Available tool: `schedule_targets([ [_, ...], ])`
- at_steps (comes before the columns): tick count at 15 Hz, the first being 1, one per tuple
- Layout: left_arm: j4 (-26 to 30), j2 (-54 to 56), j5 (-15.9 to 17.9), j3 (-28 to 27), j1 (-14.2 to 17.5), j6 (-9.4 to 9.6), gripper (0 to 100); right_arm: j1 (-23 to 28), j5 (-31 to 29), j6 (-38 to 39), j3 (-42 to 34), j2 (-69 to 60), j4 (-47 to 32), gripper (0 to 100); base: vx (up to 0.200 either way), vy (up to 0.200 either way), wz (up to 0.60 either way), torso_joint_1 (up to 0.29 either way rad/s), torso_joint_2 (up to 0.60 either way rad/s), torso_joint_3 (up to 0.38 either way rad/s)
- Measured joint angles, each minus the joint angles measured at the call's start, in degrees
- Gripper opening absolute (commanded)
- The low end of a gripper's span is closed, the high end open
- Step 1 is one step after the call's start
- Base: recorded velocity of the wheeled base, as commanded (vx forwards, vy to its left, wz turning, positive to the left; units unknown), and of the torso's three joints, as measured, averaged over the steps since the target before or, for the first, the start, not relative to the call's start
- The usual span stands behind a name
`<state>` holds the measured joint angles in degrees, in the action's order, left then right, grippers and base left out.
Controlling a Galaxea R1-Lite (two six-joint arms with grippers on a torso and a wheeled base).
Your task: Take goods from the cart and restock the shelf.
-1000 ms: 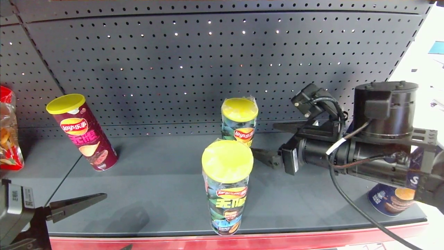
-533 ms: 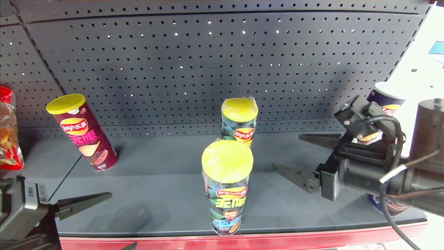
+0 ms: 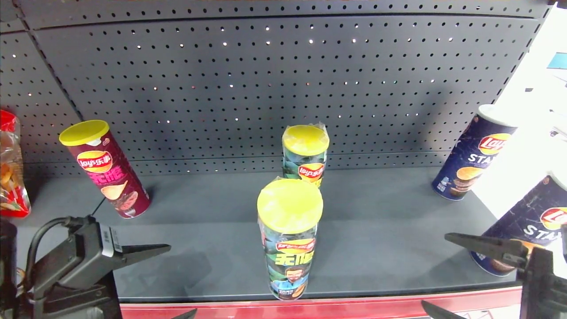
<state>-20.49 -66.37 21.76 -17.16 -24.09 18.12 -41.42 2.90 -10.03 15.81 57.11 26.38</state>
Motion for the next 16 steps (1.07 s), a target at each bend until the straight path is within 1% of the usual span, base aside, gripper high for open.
schedule_targets([
  [2, 0.0, -3.0, 0.1, -1.2, -1.2, 0.74, 100, -0.1, -0.3, -0.4, -3.0, -4.9, 0.0, 100, 0.0, 0.0, 0.0, 0.0, 0.0, 0.0],
  [3, 0.0, -4.4, 0.2, -1.9, -1.5, 1.48, 100, 0.2, -0.8, -0.4, -3.7, -6.9, 0.0, 100, 0.0, 0.0, 0.0, 0.0, 0.0, 0.0],
  [5, 0.0, -7.0, 0.2, -3.3, -1.9, 2.38, 100, 1.2, -3.2, -0.4, -4.3, -10.4, 0.0, 100, 0.0, 0.0, 0.0, 0.0, 0.0, 0.0],
  [8, 0.0, -10.6, 0.2, -5.2, -3.2, 2.52, 100, 3.4, -6.6, -0.1, -5.0, -14.4, 0.0, 100, 0.0, 0.0, 0.0, 0.0, 0.0, 0.0],
  [10, 0.0, -12.9, 0.1, -7.0, -4.2, 2.51, 100, 6.5, -8.1, 0.0, -6.3, -17.4, -0.2, 100, 0.0, 0.0, 0.0, 0.0, 0.0, 0.0],
  [12, 0.0, -14.9, 0.1, -8.7, -4.7, 2.49, 100, 11.3, -8.4, 0.8, -7.0, -20.6, -1.9, 100, 0.0, 0.0, 0.0, 0.0, 0.0, 0.0],
  [14, 0.0, -16.7, 0.0, -9.9, -5.3, 2.52, 100, 15.2, -8.4, 2.3, -7.0, -24.3, -6.4, 100, 0.0, 0.0, 0.0, 0.0, 0.0, 0.0],
  [16, -0.7, -18.3, -0.1, -10.7, -5.4, 2.52, 100, 16.9, -8.5, 2.8, -6.6, -28.4, -12.0, 100, 0.0, 0.0, 0.0, 0.0, 0.0, 0.0],
])
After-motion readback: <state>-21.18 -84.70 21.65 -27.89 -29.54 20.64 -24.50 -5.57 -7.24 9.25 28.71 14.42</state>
